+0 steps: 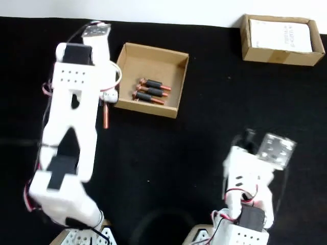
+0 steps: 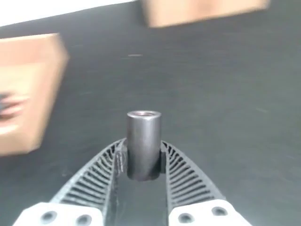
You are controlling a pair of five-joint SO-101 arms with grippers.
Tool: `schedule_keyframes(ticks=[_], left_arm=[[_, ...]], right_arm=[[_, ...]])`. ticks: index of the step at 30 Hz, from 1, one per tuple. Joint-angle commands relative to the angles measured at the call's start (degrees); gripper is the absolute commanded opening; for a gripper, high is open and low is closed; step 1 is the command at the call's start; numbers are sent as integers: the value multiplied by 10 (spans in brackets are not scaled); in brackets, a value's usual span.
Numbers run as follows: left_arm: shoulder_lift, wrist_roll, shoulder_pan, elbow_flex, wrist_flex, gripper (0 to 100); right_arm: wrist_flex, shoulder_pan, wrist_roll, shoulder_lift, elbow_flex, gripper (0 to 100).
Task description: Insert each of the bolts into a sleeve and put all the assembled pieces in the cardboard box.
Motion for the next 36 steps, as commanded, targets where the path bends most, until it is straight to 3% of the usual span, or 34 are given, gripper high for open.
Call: schedule_keyframes(ticks=[1,6,10,15,21,26,30,36], left_arm=[[-142,-60,51,82,3,8],[-301,-81,124,210,-97,8],[-390,-78,167,342,-302,8],[-466,-70,218,519,-576,9],[-515,40,262,654,-845,9],[-518,84,279,642,-868,9],[-518,89,278,599,-800,9],[-518,118,281,535,-705,9]], right_arm=[[31,-128,-2,-4,-65,8],[36,-284,-2,-3,-115,8],[33,-371,-2,-3,-144,8],[33,-378,2,-3,-156,8],[33,-377,47,-5,-151,8],[33,-341,48,-5,-152,8],[29,-291,47,-5,-151,8],[-57,-207,48,-5,-125,8]])
